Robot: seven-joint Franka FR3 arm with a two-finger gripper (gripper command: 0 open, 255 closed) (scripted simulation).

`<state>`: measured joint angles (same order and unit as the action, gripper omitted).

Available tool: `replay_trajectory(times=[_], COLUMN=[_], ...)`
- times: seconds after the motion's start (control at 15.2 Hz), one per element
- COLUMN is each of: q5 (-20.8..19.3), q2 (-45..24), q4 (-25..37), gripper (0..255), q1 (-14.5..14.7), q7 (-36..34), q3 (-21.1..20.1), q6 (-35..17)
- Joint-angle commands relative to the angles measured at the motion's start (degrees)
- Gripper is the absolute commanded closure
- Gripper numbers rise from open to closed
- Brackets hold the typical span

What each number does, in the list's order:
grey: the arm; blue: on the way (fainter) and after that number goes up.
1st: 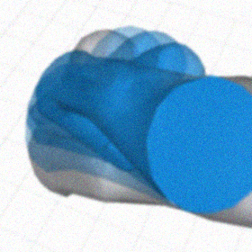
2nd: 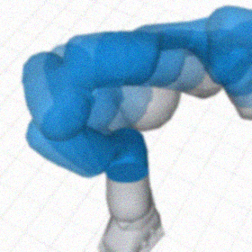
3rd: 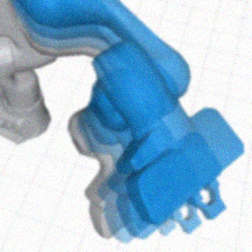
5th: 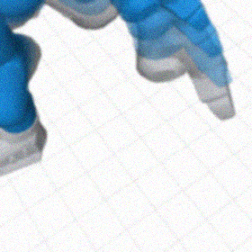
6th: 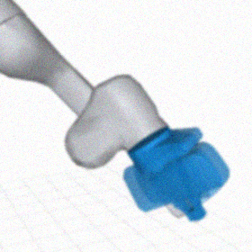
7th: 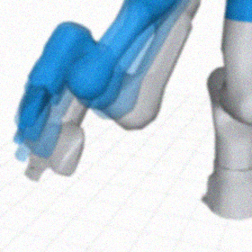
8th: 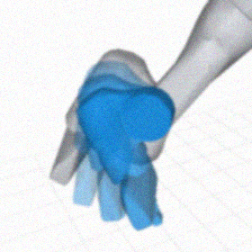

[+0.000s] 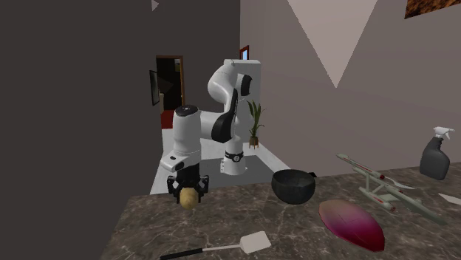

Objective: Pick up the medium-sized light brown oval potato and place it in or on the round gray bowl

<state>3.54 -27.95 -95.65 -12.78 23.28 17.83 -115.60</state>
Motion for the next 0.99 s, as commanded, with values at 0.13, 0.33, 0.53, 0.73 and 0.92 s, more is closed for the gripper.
replay_trajectory(times=[0.13,0.33,0.53,0.73,0.92], q5=[0.0,0.0,0.0,-0.3,-0.6], q2=[0.0,0.0,0.0,1.0,1.9], q4=[0.0,0.0,0.0,0.8,1.8], gripper=[255,255,255,255,255], q1=[0.0,0.0,0.0,0.1,0.2], q7=[0.0,0.0,0.0,-0.1,-0.1], q3=[0.0,0.0,0.0,0.2,0.3], q6=[0.0,0.0,0.0,1.8,3.7])
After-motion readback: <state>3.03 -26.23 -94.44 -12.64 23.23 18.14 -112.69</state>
